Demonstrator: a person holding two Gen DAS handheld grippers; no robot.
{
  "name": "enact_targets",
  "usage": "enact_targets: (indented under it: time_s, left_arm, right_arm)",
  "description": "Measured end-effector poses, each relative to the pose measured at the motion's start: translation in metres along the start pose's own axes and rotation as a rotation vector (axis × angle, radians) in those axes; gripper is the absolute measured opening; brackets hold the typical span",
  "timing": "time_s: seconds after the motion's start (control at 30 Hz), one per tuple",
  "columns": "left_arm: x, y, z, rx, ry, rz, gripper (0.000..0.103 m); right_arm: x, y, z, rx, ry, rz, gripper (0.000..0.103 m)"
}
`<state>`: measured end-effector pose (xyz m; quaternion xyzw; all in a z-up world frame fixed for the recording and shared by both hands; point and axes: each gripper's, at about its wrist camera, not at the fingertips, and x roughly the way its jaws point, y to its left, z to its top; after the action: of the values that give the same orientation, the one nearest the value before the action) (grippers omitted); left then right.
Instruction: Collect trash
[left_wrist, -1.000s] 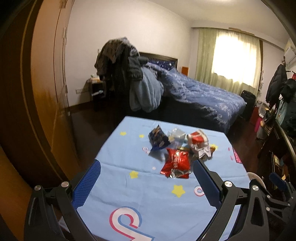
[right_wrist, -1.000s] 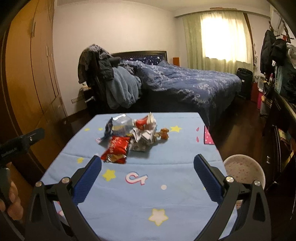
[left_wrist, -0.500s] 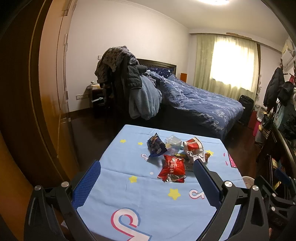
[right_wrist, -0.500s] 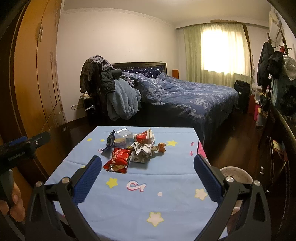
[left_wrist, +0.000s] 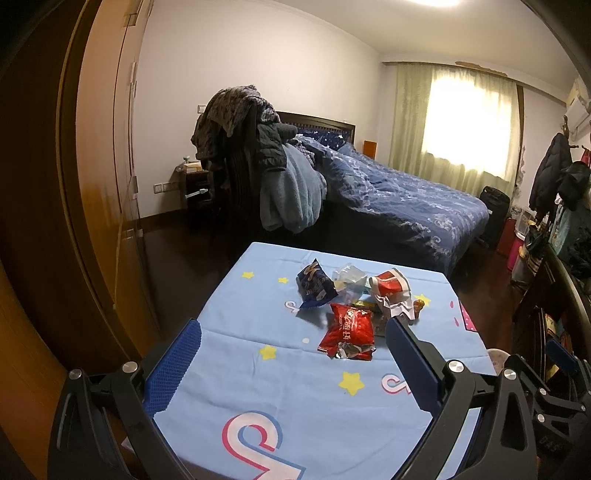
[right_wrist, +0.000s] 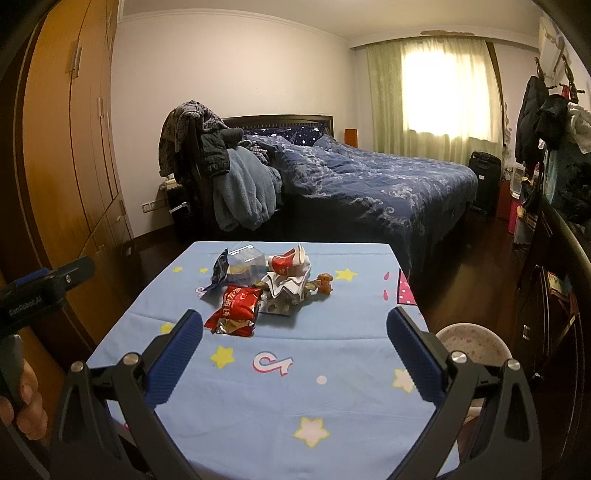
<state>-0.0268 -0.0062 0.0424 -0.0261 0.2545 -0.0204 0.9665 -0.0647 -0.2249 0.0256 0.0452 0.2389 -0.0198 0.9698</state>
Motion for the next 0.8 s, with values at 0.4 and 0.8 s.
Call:
enact_targets:
  time_s: [0.4,0.8]
  left_arm:
    - [0.012,-0.003,-0.004,0.003,0.035,0.006,0.099]
    - [0.029,-0.008,-0.004,0.017,0.074,0.0,0.099]
  right_arm:
    - [0.011,-0.003,-0.005,0.009,0.027,0.001,0.1]
    - [0.031,-0.009,-0.01,0.017,0.068,0.001,0.1]
